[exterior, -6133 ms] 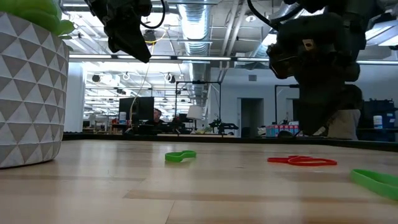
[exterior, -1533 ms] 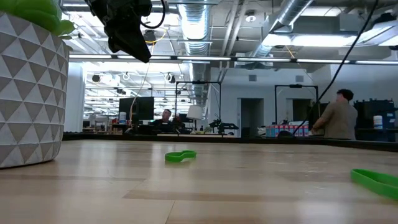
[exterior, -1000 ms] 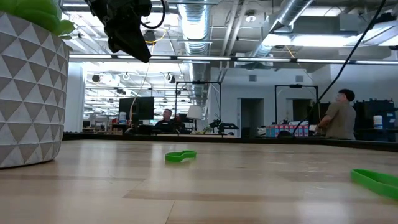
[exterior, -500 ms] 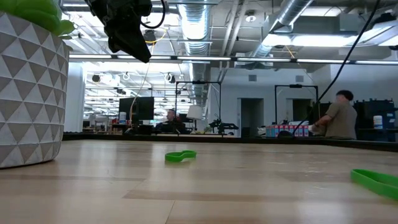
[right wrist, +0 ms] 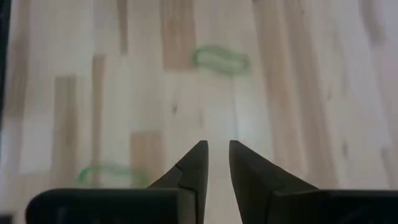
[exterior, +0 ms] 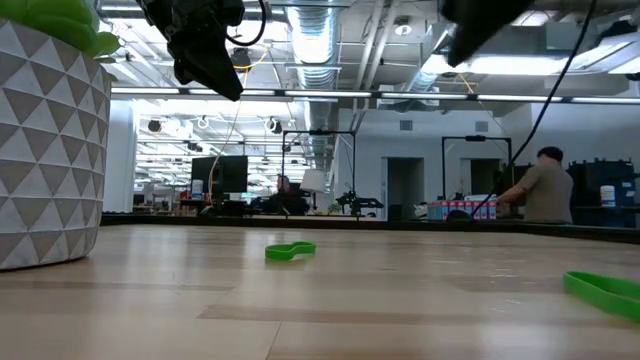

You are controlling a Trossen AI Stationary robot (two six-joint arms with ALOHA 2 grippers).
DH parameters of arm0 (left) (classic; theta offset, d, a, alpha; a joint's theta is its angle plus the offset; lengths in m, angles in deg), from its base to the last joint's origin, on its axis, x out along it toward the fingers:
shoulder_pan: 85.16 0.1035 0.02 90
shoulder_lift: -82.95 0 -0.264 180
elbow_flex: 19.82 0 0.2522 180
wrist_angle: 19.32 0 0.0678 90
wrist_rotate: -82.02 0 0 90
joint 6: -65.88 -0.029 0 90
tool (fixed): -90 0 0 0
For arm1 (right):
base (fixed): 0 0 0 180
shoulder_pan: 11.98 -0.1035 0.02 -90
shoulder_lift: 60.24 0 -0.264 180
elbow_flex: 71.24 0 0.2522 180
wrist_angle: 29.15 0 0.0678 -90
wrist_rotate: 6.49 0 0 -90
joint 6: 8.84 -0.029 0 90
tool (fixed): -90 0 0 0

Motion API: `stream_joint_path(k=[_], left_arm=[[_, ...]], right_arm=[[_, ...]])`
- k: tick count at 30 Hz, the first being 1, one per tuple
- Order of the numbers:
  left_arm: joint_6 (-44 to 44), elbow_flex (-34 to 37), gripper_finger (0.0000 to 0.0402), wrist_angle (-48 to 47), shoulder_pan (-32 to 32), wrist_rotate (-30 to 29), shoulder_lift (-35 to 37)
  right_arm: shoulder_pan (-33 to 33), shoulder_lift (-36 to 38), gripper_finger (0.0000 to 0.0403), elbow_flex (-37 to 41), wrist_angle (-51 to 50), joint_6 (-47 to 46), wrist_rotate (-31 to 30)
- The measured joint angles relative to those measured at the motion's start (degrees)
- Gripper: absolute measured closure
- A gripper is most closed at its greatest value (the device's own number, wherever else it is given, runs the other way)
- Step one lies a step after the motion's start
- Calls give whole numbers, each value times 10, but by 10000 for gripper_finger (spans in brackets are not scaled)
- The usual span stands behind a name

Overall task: Pick and place items into bin
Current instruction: Put the green rubber band into the white bin

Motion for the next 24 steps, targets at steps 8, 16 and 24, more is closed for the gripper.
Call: stream_joint_path(k=[8, 16, 24], left_arm=[[-1, 0, 297, -1, 0, 0, 0], [-1, 0, 297, -1, 0, 0, 0], [-184, 0, 297, 3, 0, -3, 0]], right_arm=[[75, -86, 342, 1, 75, 196, 31], [123, -186, 342, -31, 109, 325, 60], [154, -236, 342, -106, 114, 417, 144]])
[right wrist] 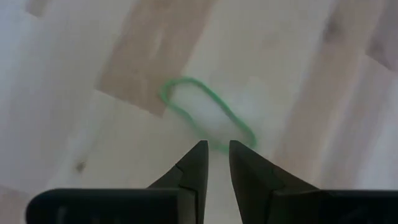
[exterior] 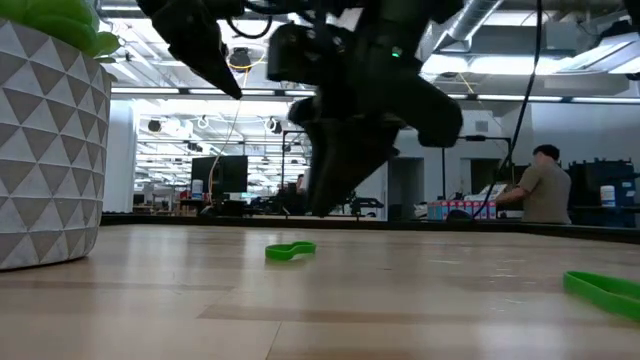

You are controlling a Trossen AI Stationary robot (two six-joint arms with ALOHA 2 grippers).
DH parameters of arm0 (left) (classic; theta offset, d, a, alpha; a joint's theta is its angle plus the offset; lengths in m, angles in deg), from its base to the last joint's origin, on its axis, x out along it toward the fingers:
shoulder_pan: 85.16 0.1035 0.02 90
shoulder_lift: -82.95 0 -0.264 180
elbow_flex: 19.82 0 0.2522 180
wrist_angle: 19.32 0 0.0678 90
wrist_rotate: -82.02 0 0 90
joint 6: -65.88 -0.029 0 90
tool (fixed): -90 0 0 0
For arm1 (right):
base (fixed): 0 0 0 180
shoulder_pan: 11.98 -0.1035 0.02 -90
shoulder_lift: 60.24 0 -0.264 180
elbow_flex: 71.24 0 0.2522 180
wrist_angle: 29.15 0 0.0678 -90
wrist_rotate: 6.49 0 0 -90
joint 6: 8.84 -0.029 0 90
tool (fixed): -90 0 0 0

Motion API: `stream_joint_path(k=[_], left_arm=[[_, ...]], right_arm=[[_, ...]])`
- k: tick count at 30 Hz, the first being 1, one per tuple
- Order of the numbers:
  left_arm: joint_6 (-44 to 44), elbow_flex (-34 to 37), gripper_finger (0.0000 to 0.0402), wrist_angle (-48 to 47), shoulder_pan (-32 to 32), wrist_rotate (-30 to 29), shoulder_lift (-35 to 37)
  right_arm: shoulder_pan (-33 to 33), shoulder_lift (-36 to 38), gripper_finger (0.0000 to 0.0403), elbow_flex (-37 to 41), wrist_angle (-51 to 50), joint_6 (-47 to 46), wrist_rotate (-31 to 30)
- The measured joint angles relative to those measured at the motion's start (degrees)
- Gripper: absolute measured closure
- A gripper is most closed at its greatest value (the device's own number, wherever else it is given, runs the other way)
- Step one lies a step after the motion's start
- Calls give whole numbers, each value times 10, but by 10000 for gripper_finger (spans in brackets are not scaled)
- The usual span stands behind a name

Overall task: Pick and place items into bin
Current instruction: Put the green rubber band into the white bin

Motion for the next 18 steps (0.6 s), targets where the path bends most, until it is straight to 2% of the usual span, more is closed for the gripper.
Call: stream_joint_path(k=[4, 10, 18], left_arm=[[1, 0, 297, 4, 0, 0, 0], [85, 0, 297, 19, 0, 0, 0], [93, 0, 297, 20, 0, 0, 0]], right_arm=[[2, -29, 342, -11, -4, 26, 38], [0, -36, 342, -40, 3, 73, 13], [0, -42, 342, -47, -7, 82, 3]])
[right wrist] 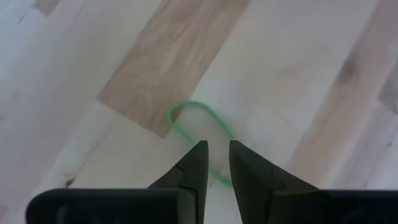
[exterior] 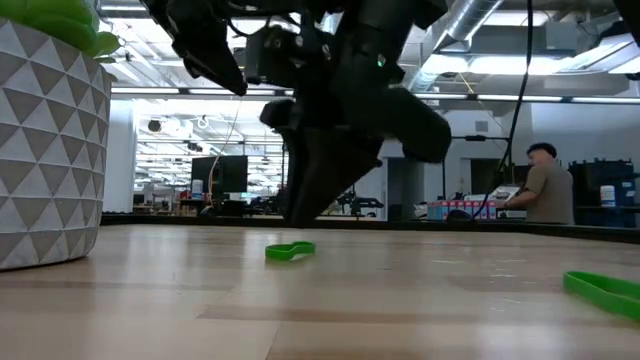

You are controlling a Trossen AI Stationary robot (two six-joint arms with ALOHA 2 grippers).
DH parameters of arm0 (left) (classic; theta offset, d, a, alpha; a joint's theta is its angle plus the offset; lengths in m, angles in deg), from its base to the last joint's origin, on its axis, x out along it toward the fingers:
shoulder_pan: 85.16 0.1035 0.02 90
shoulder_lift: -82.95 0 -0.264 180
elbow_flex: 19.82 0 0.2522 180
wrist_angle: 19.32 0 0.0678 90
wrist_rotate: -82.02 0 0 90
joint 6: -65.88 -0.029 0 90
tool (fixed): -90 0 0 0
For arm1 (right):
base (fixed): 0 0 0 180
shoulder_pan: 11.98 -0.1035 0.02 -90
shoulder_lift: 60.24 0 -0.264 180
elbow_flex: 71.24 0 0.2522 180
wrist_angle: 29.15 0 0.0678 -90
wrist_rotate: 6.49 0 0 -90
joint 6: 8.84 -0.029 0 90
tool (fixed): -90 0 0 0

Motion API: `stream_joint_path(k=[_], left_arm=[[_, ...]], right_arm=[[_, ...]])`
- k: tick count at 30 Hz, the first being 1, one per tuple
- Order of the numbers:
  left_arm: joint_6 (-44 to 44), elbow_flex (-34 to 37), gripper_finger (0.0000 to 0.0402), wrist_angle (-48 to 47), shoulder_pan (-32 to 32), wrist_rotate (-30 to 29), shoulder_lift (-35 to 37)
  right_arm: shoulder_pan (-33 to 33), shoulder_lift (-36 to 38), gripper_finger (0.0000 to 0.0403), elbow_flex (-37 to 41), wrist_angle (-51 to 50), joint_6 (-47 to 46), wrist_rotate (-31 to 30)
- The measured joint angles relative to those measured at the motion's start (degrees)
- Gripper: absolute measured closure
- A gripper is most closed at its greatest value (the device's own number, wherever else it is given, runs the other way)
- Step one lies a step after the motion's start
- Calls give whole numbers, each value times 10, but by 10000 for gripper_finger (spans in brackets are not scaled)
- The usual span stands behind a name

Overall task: Pick and place items into bin
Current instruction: Put the green rubber band into the white bin

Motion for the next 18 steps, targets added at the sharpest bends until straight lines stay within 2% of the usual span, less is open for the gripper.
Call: stream_joint_path(k=[3, 6, 10, 12, 14, 16, 18], left_arm=[[0, 0, 297, 0, 0, 0, 0], [0, 0, 297, 1, 0, 0, 0], [0, 0, 297, 9, 0, 0, 0], [0, 0, 297, 21, 0, 1, 0], [0, 0, 297, 41, 0, 1, 0], [0, 0, 297, 63, 0, 2, 0], [0, 0, 297, 81, 0, 2, 0]], right_arm=[[0, -8, 342, 1, -10, 9, 0], [0, -6, 342, 0, -21, -25, 0], [-3, 9, 342, -5, -134, -106, 1], [-8, 22, 342, -17, -237, -183, 31], [-11, 30, 342, -18, -313, -270, 98], [-23, 34, 342, -8, -324, -338, 143], [-45, 36, 342, 3, -306, -366, 144]])
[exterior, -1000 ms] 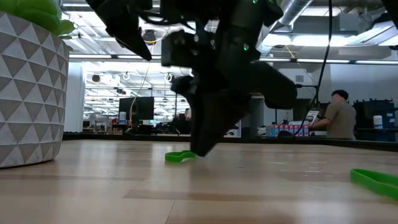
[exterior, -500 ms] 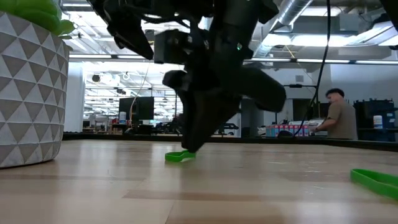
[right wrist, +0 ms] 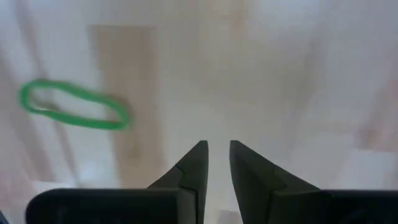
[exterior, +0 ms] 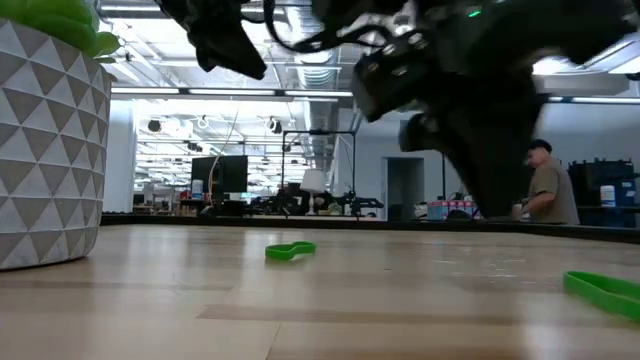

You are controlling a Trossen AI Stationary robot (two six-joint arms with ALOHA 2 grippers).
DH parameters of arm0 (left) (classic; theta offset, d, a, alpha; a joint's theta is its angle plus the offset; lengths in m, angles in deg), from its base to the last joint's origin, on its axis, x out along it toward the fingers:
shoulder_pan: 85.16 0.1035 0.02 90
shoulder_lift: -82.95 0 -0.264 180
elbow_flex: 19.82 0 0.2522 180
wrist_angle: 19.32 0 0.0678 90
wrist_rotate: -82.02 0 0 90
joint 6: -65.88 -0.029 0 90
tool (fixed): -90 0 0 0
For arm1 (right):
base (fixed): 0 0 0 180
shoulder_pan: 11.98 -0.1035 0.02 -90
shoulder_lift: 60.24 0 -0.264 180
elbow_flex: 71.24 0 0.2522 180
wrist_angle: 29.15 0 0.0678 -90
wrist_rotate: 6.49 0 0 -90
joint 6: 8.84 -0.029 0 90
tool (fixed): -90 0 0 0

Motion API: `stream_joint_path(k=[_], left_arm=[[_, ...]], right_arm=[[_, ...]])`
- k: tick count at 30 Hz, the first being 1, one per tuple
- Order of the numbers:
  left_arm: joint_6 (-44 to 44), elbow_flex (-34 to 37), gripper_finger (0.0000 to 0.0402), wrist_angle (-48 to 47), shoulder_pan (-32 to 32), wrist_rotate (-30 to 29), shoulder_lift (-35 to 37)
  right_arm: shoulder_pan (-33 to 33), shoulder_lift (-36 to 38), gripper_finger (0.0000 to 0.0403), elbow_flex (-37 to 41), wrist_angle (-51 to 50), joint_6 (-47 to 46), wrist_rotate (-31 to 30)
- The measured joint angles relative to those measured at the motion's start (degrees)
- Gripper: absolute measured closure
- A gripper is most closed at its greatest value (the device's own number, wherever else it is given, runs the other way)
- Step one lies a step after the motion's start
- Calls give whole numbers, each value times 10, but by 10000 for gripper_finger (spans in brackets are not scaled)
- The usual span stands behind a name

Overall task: Pick and place items into bin
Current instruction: Put the green rubber band into the white bin

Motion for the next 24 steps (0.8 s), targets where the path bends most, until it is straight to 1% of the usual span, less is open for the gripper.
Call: stream_joint_path(k=[4, 6, 10, 18, 24], left_arm=[[8, 0, 297, 16, 0, 0, 0], [23, 0, 297, 14, 0, 0, 0], [52, 0, 297, 10, 0, 6, 0], [53, 0, 297, 11, 0, 7, -6], [54, 0, 297, 10, 0, 7, -30]], right_arm=[[-44, 0, 342, 29, 44, -3, 7], [-58, 0, 342, 29, 65, -5, 6], [-63, 1, 342, 29, 75, -24, 3], [-63, 3, 342, 29, 90, -35, 20], [-75, 3, 342, 29, 115, -100, 29]])
